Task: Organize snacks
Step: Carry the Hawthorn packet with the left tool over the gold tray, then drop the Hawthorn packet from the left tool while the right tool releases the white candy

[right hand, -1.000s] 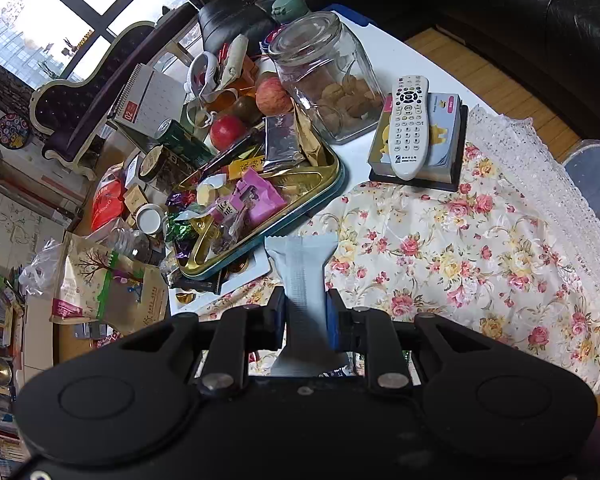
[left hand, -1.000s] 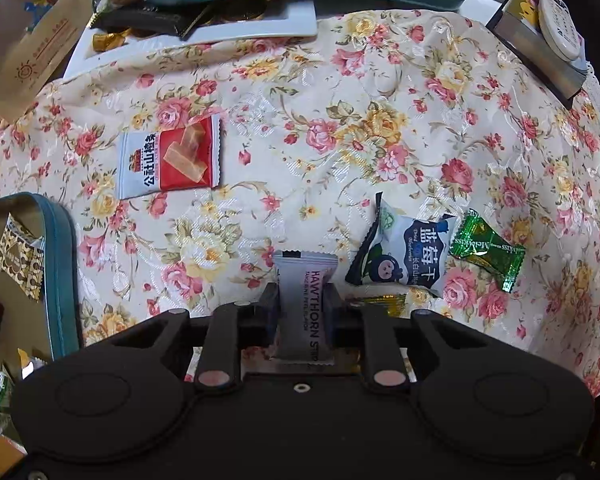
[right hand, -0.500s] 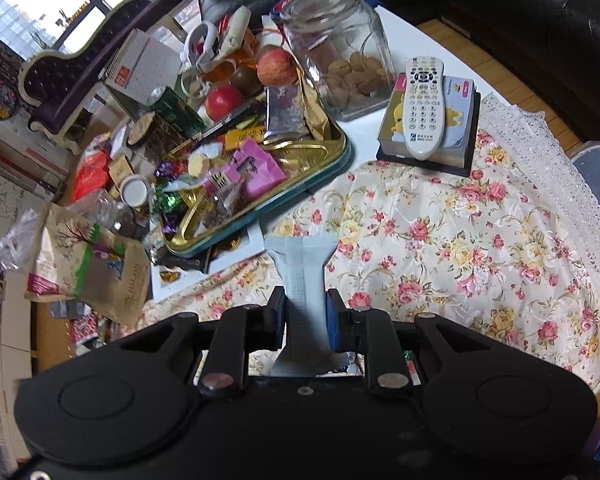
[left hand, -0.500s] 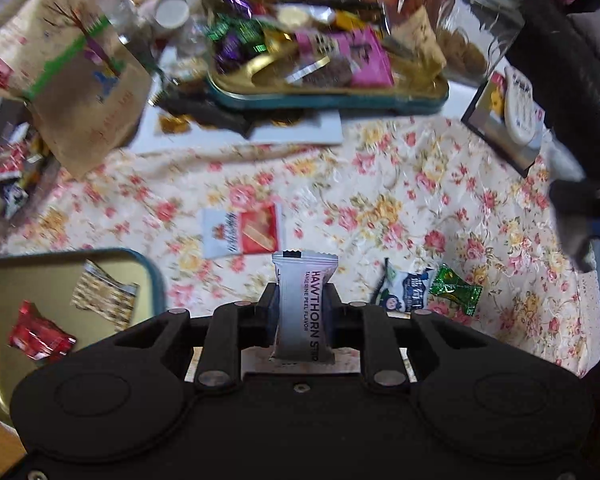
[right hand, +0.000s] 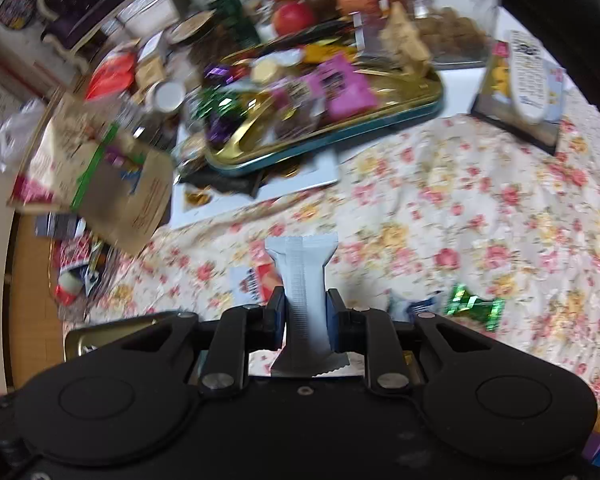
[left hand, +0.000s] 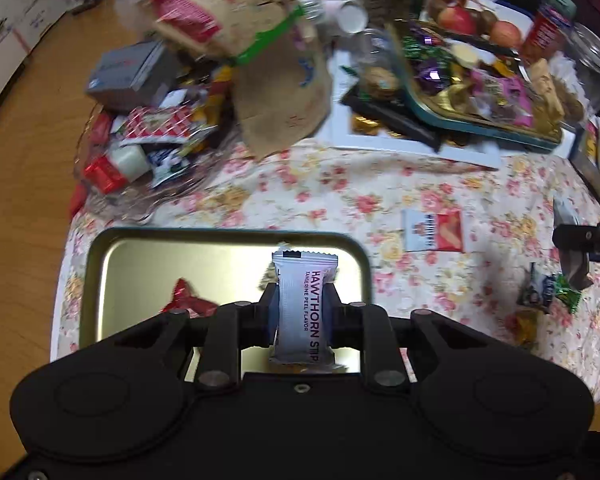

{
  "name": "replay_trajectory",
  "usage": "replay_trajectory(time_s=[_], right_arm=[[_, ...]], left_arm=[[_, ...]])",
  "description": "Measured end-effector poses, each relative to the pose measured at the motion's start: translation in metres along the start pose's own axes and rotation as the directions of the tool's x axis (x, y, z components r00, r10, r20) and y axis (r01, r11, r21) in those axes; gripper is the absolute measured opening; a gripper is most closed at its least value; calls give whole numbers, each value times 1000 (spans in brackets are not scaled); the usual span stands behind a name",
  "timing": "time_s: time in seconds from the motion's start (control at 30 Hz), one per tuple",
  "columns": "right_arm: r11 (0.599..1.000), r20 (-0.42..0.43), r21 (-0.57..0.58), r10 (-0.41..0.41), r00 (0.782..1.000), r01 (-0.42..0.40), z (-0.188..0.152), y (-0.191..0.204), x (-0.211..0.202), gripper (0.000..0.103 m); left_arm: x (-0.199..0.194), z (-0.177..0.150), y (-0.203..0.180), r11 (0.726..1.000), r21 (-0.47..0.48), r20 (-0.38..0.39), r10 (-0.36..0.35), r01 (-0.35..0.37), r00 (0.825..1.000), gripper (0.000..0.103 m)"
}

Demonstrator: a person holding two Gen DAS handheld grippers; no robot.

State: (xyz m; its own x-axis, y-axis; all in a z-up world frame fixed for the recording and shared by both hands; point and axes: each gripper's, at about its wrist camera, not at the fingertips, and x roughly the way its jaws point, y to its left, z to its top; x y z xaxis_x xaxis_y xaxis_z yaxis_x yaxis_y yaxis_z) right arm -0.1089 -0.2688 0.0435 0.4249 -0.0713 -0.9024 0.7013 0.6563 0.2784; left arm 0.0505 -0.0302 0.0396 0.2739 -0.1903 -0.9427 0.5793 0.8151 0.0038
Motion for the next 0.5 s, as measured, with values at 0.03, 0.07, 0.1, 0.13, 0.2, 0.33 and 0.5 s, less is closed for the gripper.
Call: replay_trajectory(time_s=[0.03, 0.07, 0.1, 0.13, 0.2, 0.33, 0.5], right_arm=[[1000, -10, -17, 3, 1000, -4, -2, 10, 5, 22], [999, -19, -31, 8, 1000, -8, -5, 18, 8, 22], [999, -28, -43, 12, 1000, -13, -8, 26, 12, 22], [998, -39, -56, 17, 999, -19, -11, 35, 16, 22], [997, -59, -76, 29, 998, -34, -17, 50, 24, 22], [991, -93, -108, 65, 994, -75, -29, 74, 32, 22], [980, -127, -153, 110, 986, -129, -44, 102, 37, 22]], left_arm=[[1, 0, 8, 1000, -8, -6, 2, -2, 1000, 29], [2, 1, 16, 1000, -16, -10, 6, -6, 1000, 29], [2, 1, 23, 1000, -21, -10, 11, -11, 1000, 29], [3, 0, 30, 999, -28, -7, 19, -20, 1000, 29], [4, 1, 42, 998, -38, 3, 43, -43, 999, 29], [9, 4, 67, 994, -86, -4, 61, -61, 998, 29], [10, 5, 86, 988, -126, -10, 86, -87, 996, 30]])
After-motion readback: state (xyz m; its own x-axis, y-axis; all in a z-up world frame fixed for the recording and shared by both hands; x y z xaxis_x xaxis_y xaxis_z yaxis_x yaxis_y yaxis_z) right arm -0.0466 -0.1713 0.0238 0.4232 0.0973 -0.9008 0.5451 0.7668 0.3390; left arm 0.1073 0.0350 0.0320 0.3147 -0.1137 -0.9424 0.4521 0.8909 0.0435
